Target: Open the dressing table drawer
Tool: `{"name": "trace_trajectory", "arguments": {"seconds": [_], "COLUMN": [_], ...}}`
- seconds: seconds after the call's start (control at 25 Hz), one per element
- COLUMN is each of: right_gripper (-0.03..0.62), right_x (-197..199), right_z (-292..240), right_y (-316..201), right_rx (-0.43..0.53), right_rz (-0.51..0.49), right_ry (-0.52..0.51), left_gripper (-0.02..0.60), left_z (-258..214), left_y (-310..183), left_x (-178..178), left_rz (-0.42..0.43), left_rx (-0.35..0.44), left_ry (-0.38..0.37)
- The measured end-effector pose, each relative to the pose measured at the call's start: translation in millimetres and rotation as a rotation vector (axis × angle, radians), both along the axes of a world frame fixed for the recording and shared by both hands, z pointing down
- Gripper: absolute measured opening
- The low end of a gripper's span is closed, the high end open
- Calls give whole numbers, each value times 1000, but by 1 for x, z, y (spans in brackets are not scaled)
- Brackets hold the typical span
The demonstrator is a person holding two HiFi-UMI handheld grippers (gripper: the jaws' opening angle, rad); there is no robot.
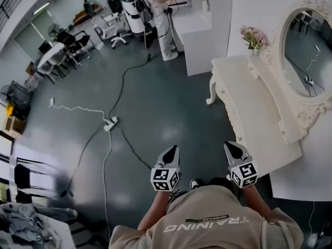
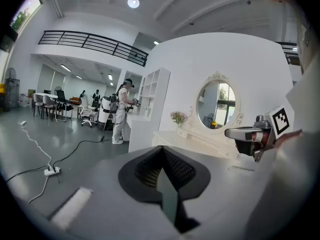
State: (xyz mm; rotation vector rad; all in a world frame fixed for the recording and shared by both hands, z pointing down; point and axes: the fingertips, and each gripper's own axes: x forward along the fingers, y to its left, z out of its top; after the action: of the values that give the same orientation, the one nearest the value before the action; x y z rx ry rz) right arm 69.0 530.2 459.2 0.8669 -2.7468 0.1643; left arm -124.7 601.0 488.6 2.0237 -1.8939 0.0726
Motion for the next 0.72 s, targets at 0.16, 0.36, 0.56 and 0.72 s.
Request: {"name": "trace_trajectory", "arguments": {"seconds": [0.16,0.36,0.56,0.72], "right_gripper": [2,2,2,2], "right_x": [-19,-17,-6,-18], "right_z": [-4,-10,-16,-18], "right_y": [1,2,-12,-30], "right_rx": [2,-11,-5,3], "right_rz": [-32,-15,48,53], "right_ry": [-26,-34,-56,-54], "left_gripper": [18,18,18,18], "left_z": [13,14,14,15], "left_y": [4,0,-19,-43], "left_x": [-13,-6,-4,-2], "left_rz": [-55,-24,-2,28], "left_rx": [1,-4,-15,-44], "left_ry": [26,52,43,22]}}
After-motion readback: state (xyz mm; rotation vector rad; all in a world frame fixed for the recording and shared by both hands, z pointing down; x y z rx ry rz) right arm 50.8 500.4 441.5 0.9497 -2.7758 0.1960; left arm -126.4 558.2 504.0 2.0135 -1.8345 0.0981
